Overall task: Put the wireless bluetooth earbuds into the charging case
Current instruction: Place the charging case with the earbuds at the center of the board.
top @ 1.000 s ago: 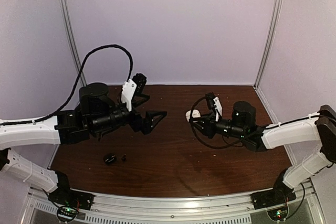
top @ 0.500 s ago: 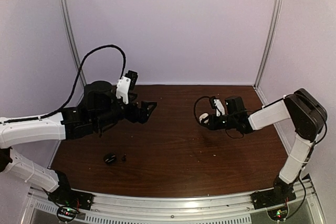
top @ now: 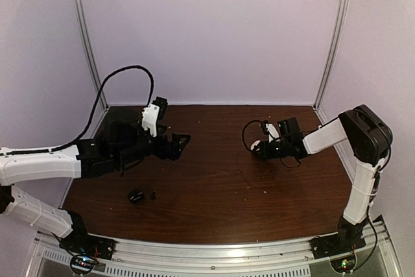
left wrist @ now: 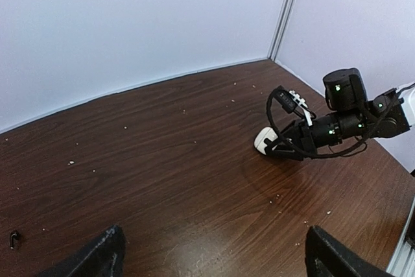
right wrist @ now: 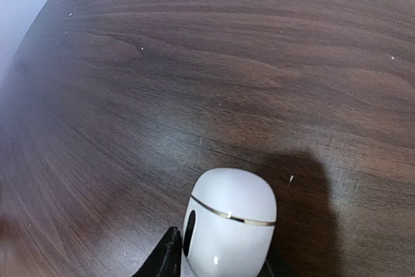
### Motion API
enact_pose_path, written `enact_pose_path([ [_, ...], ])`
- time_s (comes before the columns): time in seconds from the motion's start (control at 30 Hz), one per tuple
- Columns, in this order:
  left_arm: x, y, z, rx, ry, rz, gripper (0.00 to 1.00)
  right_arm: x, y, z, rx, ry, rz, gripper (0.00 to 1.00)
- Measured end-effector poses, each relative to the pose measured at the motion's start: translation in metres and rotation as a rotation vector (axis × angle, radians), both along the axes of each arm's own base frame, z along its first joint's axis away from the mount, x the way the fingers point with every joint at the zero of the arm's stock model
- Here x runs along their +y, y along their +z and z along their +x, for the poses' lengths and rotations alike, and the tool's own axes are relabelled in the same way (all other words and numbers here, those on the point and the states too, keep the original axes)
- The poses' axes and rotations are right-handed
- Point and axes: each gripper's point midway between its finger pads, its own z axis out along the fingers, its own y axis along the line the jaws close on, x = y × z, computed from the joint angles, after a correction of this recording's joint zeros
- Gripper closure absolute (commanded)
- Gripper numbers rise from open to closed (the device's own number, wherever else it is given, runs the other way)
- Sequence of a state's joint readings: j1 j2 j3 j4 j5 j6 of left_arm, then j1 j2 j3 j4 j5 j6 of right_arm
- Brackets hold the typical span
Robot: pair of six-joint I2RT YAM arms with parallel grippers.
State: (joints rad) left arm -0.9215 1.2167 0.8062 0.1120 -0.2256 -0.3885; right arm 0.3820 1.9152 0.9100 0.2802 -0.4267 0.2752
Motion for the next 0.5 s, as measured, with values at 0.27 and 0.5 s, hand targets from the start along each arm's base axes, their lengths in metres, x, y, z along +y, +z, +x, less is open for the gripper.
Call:
enact_pose_path([
  [0.27, 0.006, -0.004, 0.005, 0.027, 0.030, -0.010, 0.02, -0.010, 0.002, 0.007, -0.020, -0.009, -0.014, 0.42],
  [0.5, 0.020, -0.020, 0.005, 0.108, 0.090, 0.009, 0.02, -0.031, 0.007, 0.013, -0.032, -0.064, -0.058, 0.17],
])
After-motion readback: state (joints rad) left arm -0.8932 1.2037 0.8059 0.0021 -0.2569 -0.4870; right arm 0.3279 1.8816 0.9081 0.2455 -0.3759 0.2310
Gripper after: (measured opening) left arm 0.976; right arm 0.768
